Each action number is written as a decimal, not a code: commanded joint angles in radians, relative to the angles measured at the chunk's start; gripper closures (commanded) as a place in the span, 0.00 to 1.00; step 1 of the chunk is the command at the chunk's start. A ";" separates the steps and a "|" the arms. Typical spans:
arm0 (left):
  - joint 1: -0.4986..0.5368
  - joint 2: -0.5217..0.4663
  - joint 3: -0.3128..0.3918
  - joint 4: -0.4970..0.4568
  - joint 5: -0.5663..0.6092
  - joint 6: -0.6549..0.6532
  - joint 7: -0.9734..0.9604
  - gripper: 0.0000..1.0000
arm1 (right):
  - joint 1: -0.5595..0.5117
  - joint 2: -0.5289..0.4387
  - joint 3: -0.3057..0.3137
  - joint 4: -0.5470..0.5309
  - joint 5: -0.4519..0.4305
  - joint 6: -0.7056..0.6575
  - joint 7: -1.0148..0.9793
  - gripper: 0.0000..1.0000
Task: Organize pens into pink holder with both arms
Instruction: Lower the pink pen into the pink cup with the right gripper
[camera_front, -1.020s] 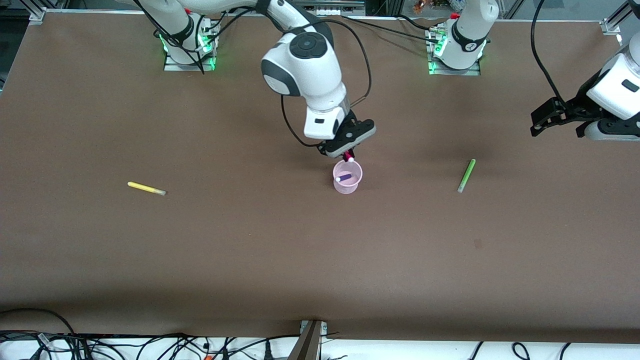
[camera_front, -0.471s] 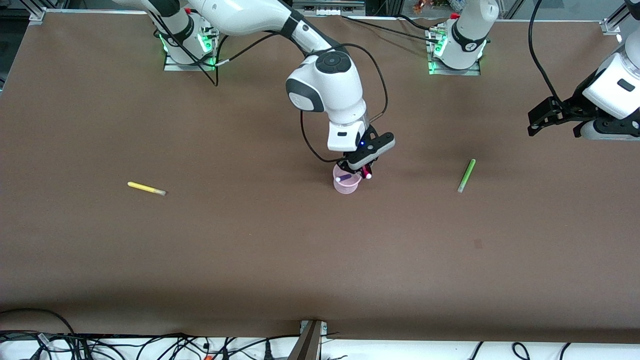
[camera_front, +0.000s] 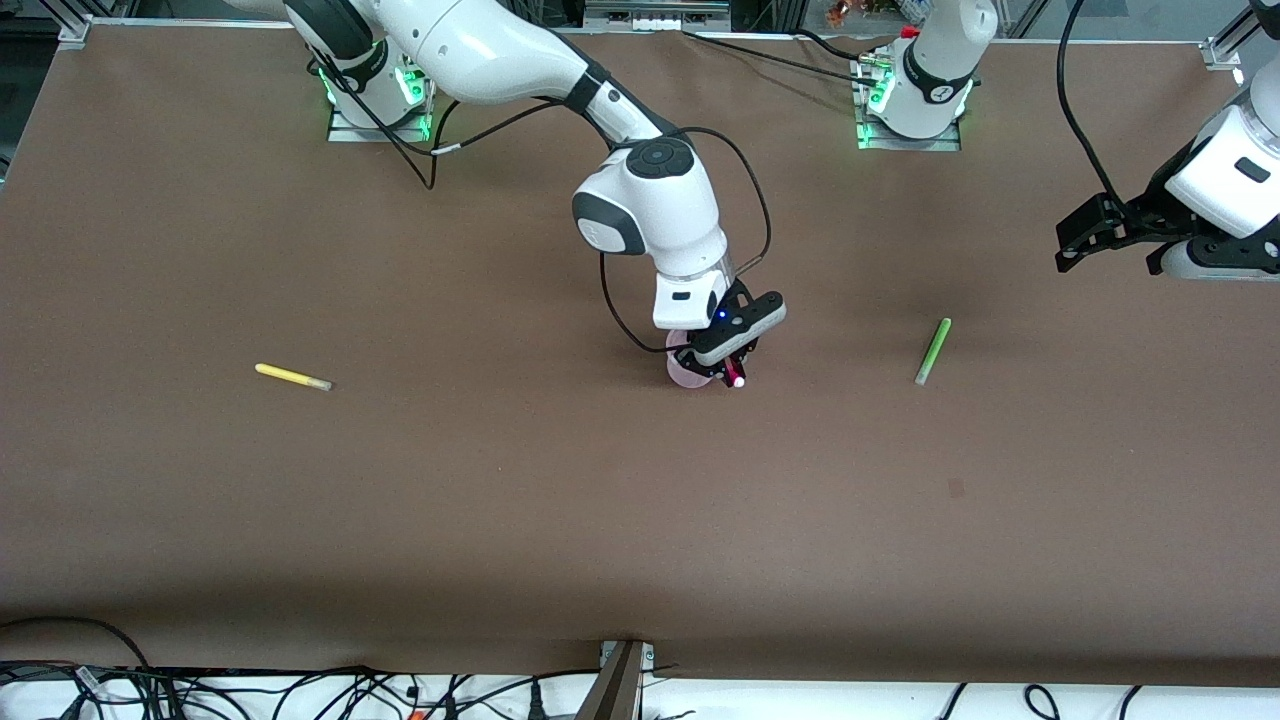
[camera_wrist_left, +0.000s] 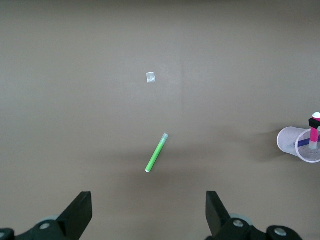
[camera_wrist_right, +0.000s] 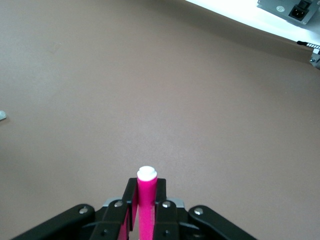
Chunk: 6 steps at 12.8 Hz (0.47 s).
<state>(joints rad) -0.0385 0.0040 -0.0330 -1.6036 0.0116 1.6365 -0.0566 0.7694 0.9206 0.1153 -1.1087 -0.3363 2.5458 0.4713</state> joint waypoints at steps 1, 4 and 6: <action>-0.003 0.010 -0.002 0.027 -0.001 -0.014 -0.011 0.00 | 0.013 0.024 -0.011 0.046 -0.041 0.005 0.004 1.00; -0.001 0.010 -0.002 0.027 -0.001 -0.014 -0.011 0.00 | 0.014 0.027 -0.019 0.044 -0.047 0.011 0.004 1.00; -0.003 0.010 -0.002 0.027 0.001 -0.014 -0.011 0.00 | 0.014 0.026 -0.019 0.040 -0.047 0.010 0.009 1.00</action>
<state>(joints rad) -0.0385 0.0040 -0.0331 -1.6035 0.0116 1.6365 -0.0566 0.7733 0.9255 0.1060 -1.1018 -0.3652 2.5475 0.4713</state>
